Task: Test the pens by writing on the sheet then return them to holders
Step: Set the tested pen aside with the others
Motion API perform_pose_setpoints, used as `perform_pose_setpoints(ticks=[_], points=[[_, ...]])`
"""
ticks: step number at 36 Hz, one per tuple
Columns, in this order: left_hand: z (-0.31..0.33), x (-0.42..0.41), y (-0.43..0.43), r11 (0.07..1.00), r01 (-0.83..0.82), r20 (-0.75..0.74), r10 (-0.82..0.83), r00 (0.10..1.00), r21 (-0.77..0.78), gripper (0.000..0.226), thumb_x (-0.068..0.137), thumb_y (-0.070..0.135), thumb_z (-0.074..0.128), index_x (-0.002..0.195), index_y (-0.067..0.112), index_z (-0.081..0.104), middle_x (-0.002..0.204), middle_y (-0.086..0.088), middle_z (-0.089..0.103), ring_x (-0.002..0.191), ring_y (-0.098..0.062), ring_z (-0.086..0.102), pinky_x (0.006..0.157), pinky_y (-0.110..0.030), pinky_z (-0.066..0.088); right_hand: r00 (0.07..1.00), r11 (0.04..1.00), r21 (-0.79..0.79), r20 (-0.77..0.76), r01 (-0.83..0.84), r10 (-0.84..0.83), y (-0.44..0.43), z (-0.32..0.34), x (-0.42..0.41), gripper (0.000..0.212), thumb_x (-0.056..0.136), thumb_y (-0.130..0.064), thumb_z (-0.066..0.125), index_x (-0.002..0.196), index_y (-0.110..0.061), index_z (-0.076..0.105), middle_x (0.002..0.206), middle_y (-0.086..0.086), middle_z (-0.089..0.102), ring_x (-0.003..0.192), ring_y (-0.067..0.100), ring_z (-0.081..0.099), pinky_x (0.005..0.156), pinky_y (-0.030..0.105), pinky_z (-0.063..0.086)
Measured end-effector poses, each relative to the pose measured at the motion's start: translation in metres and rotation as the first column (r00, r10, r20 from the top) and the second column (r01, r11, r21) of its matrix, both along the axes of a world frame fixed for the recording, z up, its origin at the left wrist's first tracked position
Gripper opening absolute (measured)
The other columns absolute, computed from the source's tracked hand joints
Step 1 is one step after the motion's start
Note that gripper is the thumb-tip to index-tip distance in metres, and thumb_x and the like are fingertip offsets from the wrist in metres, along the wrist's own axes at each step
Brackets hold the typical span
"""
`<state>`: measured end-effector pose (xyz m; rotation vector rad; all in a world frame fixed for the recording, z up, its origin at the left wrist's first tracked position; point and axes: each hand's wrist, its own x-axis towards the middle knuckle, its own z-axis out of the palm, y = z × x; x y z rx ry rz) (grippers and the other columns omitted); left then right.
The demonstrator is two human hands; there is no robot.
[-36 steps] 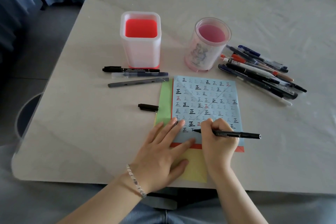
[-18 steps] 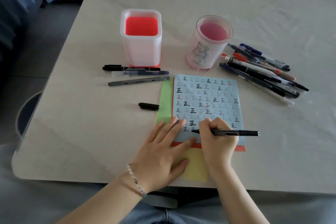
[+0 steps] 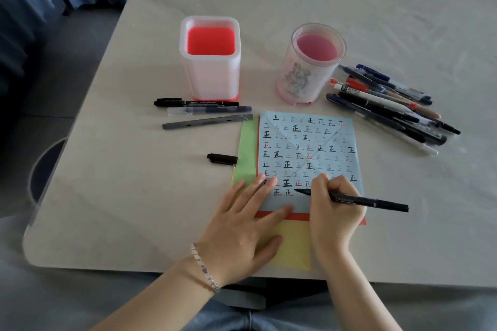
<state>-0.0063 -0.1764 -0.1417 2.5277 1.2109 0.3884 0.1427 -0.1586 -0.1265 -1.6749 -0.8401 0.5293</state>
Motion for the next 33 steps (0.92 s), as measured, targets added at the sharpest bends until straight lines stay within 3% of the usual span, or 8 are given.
perform_pose_setpoints(ticks=[2,5,13,18,21,23,26,33], points=[[0.001,-0.001,0.0,1.0,0.009,0.011,-0.009,1.0,-0.007,0.041,0.093,0.044,0.036,0.123,0.027,0.058,0.142,-0.013,0.041,0.135,-0.026,0.03,0.106,-0.044,0.024,0.999,1.0,-0.016,-0.05,-0.003,0.002,0.0,0.004,0.0,0.038,0.078,-0.017,0.056,0.048,-0.008,0.034,0.044,0.015,0.038,0.045,0.013,0.034,0.047,0.023,0.031],[0.002,-0.003,0.002,1.0,0.0,0.109,0.002,0.994,-0.021,0.039,0.098,0.041,0.026,0.124,0.028,0.052,0.143,-0.011,0.041,0.135,-0.024,0.031,0.107,-0.043,0.022,0.995,0.999,-0.04,-0.096,-0.021,0.017,0.0,0.01,0.004,0.038,0.086,-0.013,0.061,0.052,-0.008,0.043,0.043,0.003,0.044,0.043,0.011,0.038,0.047,0.02,0.035],[0.013,-0.024,0.049,0.921,-0.377,0.144,0.362,0.921,0.095,0.038,0.084,0.024,0.042,0.119,0.013,0.05,0.121,-0.009,0.058,0.109,-0.02,0.044,0.09,-0.035,0.032,0.985,0.985,-0.101,-0.116,-0.137,0.125,0.002,0.024,0.024,0.029,0.082,-0.017,0.066,0.059,-0.01,0.049,0.041,-0.008,0.05,0.039,0.004,0.044,0.044,0.014,0.036],[0.008,-0.035,0.065,0.889,-0.448,0.093,0.44,0.893,0.095,0.022,0.066,0.009,0.08,0.085,0.012,0.068,0.098,-0.008,0.063,0.092,-0.02,0.04,0.074,-0.042,0.043,0.962,0.967,-0.112,-0.176,-0.23,0.208,0.003,0.029,0.029,0.023,0.084,-0.013,0.064,0.064,-0.01,0.052,0.044,-0.009,0.053,0.041,0.002,0.046,0.046,0.01,0.037],[0.011,-0.034,0.065,0.887,-0.457,0.112,0.448,0.887,0.072,0.025,0.063,0.005,0.082,0.078,0.009,0.063,0.086,-0.007,0.061,0.086,-0.021,0.041,0.07,-0.04,0.041,0.939,0.956,-0.101,-0.243,-0.275,0.245,0.003,0.034,0.03,0.016,0.087,-0.012,0.058,0.072,-0.01,0.058,0.054,-0.003,0.064,0.048,0.005,0.053,0.05,0.014,0.043],[0.018,-0.028,0.061,0.886,-0.464,0.186,0.458,0.869,-0.009,0.021,0.069,0.004,0.077,0.081,0.009,0.061,0.083,-0.003,0.06,0.084,-0.025,0.048,0.071,-0.034,0.041,0.92,0.955,-0.087,-0.304,-0.285,0.247,0.0,0.038,0.03,0.019,0.091,-0.015,0.053,0.075,-0.01,0.062,0.064,0.002,0.07,0.053,0.011,0.059,0.052,0.018,0.046],[0.037,-0.016,0.052,0.81,-0.449,0.348,0.573,0.742,-0.376,0.019,0.081,0.012,0.067,0.08,0.025,0.055,0.08,0.01,0.059,0.076,-0.009,0.056,0.066,-0.011,0.039,0.848,0.956,-0.058,-0.479,-0.287,0.226,-0.002,0.047,0.028,0.035,0.089,-0.032,0.047,0.07,-0.012,0.069,0.065,0.012,0.071,0.057,0.02,0.063,0.054,0.022,0.048],[0.066,0.001,0.039,0.726,-0.144,0.538,0.613,0.579,-0.673,0.018,0.063,0.033,0.067,0.078,0.025,0.062,0.071,0.007,0.067,0.065,-0.011,0.06,0.063,-0.022,0.046,0.742,0.957,0.02,-0.627,-0.289,0.237,-0.001,0.067,0.026,0.054,0.094,-0.027,0.038,0.049,-0.014,0.065,0.048,0.009,0.061,0.043,0.018,0.057,0.05,0.021,0.047]])
